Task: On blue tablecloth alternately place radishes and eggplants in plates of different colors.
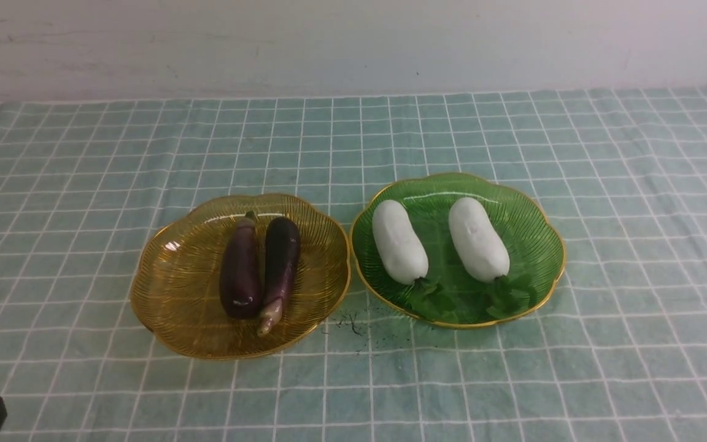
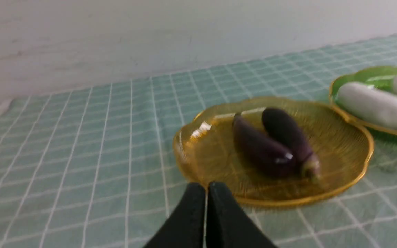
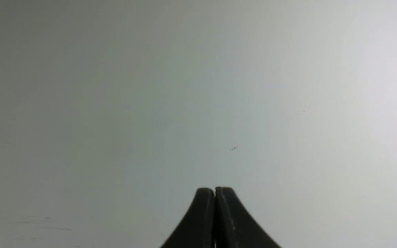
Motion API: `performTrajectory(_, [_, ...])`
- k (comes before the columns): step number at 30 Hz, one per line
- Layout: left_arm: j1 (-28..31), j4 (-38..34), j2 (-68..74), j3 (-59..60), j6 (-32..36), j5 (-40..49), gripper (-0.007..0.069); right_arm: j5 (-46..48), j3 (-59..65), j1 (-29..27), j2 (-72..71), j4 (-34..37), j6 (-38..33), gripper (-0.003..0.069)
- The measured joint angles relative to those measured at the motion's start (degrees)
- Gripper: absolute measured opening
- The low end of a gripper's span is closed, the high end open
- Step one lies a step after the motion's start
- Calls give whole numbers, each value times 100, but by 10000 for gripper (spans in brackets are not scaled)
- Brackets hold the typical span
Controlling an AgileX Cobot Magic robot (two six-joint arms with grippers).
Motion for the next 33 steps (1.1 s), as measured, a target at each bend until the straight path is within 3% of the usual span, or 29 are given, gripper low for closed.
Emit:
performTrajectory(4, [90, 137, -1, 436, 0, 84, -8, 0, 0, 0, 0, -1, 0, -14])
performTrajectory(33, [113, 184, -1, 455, 0, 296, -8, 16, 0, 0, 0, -96, -96, -14])
